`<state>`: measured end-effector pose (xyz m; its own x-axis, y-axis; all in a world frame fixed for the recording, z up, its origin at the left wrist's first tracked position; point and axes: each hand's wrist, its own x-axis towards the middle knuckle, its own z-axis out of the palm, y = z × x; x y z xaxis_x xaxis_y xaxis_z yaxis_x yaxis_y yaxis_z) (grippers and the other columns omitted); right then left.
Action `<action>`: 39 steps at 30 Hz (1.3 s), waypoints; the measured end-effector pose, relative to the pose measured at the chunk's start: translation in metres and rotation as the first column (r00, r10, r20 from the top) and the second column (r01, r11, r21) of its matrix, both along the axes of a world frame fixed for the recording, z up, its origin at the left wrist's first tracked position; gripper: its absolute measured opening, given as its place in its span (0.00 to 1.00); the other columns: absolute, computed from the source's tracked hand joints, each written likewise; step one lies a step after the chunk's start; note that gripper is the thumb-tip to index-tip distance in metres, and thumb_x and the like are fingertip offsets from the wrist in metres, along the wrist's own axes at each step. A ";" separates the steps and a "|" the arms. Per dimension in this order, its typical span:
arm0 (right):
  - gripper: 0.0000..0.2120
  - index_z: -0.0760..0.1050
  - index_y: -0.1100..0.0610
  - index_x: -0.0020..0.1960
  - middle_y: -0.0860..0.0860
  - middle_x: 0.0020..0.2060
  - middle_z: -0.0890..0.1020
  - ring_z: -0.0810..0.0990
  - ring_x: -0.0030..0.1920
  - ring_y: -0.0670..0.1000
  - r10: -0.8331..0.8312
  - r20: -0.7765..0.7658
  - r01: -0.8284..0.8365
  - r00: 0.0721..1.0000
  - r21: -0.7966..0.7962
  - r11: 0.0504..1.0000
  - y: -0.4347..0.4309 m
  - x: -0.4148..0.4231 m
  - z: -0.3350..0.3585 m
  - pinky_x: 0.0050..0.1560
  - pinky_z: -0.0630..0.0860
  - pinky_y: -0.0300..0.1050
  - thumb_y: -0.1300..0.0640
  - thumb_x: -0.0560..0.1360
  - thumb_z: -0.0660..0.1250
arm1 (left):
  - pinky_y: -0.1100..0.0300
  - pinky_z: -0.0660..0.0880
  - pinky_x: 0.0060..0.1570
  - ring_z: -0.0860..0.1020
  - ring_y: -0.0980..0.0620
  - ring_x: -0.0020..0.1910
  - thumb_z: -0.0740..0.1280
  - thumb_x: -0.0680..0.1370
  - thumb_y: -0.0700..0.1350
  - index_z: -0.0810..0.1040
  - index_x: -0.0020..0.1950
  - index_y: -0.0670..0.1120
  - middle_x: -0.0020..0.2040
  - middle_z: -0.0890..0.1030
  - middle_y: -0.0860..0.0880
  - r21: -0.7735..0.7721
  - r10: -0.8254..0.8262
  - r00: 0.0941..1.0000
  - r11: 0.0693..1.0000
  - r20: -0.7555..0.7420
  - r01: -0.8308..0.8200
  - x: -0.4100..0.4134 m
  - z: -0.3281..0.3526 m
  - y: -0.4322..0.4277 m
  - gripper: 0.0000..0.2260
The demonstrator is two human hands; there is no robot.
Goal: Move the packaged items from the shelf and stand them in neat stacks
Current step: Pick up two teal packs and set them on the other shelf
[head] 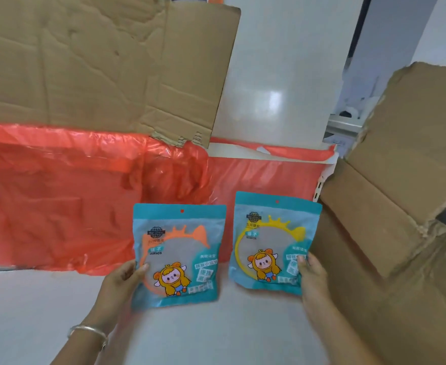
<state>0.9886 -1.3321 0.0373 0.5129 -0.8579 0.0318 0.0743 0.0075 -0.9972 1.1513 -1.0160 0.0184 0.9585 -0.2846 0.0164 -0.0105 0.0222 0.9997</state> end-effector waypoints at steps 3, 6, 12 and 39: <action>0.13 0.74 0.59 0.62 0.57 0.49 0.81 0.80 0.41 0.52 0.032 -0.050 -0.030 0.998 0.032 0.999 -0.036 0.028 -0.013 0.38 0.75 0.44 0.63 0.81 0.56 | 0.72 0.74 0.26 0.81 0.60 0.28 0.63 0.78 0.37 0.78 0.46 0.38 0.32 0.84 0.50 -0.016 0.051 0.998 0.999 -0.036 -0.051 0.002 0.000 -0.018 0.06; 0.13 0.74 0.61 0.62 0.60 0.53 0.80 0.78 0.44 0.55 0.059 -0.099 -0.056 0.993 0.032 0.998 -0.058 0.048 -0.028 0.38 0.74 0.43 0.63 0.81 0.57 | 0.62 0.81 0.39 0.84 0.52 0.38 0.64 0.78 0.40 0.78 0.47 0.36 0.39 0.85 0.44 -0.051 0.092 0.995 0.994 -0.026 -0.093 0.009 -0.007 -0.029 0.08; 0.13 0.74 0.61 0.62 0.55 0.48 0.80 0.78 0.41 0.49 0.061 -0.134 -0.054 0.989 0.057 0.997 -0.085 0.071 -0.044 0.36 0.72 0.42 0.62 0.81 0.57 | 0.58 0.80 0.41 0.83 0.43 0.43 0.64 0.78 0.43 0.78 0.49 0.36 0.43 0.85 0.44 -0.045 0.148 0.988 0.988 -0.041 -0.149 0.018 -0.020 -0.050 0.10; 0.04 0.74 0.54 0.45 0.53 0.43 0.82 0.82 0.43 0.52 0.153 -0.250 -0.171 0.956 -0.054 0.984 -0.123 0.060 -0.060 0.39 0.79 0.44 0.60 0.78 0.63 | 0.38 0.75 0.56 0.79 0.35 0.52 0.63 0.79 0.45 0.76 0.51 0.37 0.50 0.82 0.39 0.058 0.125 0.991 0.990 0.035 -0.127 0.064 -0.032 -0.095 0.11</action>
